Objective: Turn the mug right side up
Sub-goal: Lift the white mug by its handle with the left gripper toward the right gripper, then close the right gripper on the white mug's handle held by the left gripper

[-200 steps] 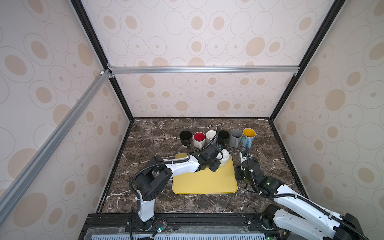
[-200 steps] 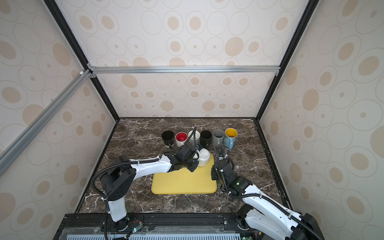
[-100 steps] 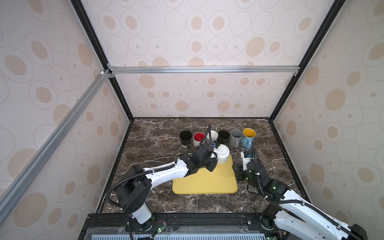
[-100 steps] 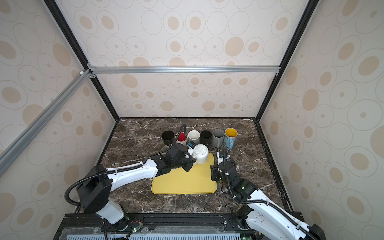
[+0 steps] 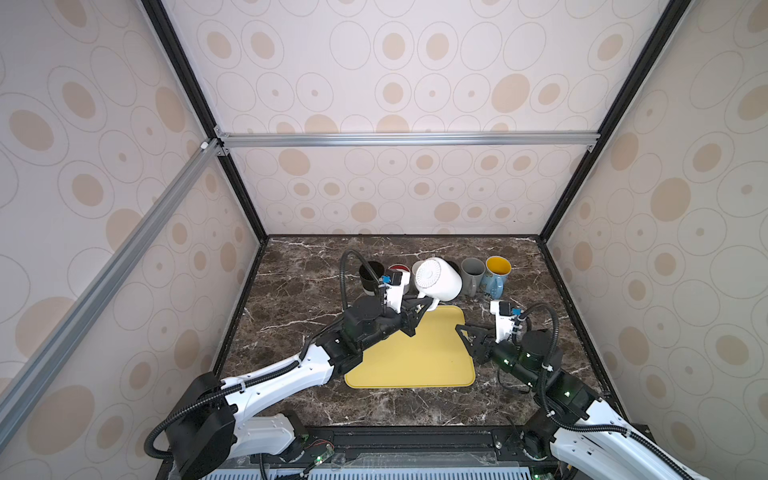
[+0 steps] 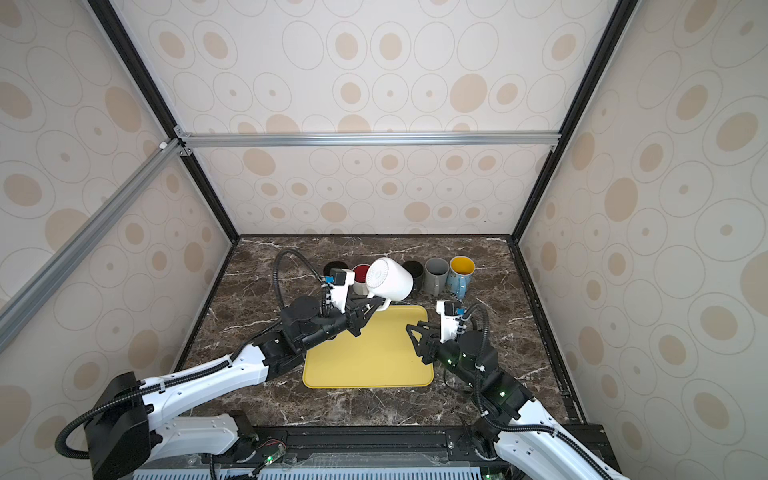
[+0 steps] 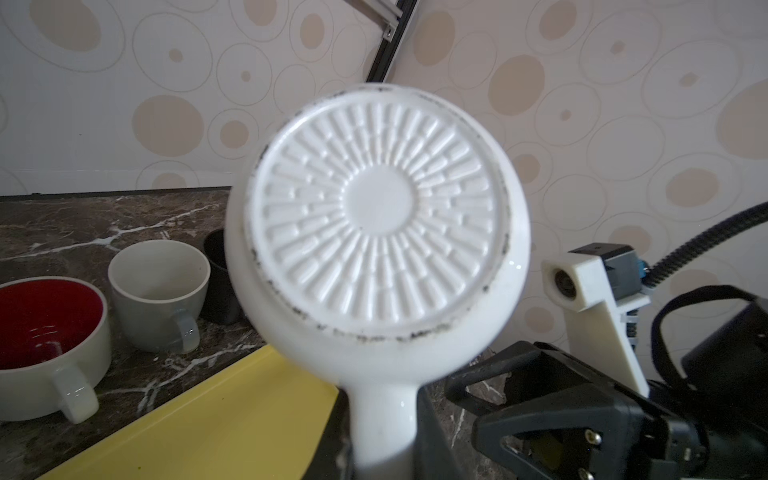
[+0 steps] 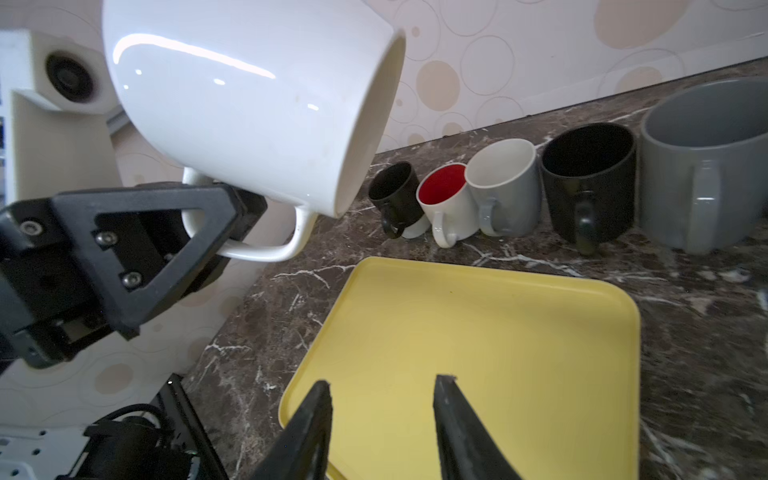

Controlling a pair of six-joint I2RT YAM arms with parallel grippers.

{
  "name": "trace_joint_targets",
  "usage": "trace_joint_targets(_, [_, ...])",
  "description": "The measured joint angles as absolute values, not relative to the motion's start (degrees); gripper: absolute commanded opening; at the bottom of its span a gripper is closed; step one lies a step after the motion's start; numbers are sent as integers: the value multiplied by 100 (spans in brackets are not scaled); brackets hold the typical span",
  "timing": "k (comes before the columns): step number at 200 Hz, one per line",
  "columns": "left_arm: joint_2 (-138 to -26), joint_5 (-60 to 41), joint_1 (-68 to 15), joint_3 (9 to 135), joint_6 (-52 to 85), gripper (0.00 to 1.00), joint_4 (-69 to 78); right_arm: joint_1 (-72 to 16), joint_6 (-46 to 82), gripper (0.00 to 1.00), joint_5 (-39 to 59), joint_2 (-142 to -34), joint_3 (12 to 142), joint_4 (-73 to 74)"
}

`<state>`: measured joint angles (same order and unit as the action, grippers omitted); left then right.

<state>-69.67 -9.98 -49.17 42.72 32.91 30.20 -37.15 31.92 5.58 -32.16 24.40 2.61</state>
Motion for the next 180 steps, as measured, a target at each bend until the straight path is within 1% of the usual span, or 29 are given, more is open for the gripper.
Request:
trace_joint_targets(31, [-6733,-1020,-4915,3883,3830,0,3972,-3715,3527,44,1000,-3280,2436,987])
trace_joint_targets(74, [-6630,-799,-4882,3253,4506,0,5315,-3715,3994,45,1221,-3262,2233,2231])
trace_joint_targets(93, [-6820,-746,-4873,3192,4794,0,5872,-3715,4110,47,1363,-3452,2244,2733])
trace_joint_targets(132, [-7483,-751,-4862,3120,5378,0,7223,-3715,4451,49,1621,-4272,2294,3712])
trace_joint_targets(180, [-7826,-757,-4860,3052,5732,0,7907,-3715,4729,48,1717,-4755,2390,4438])
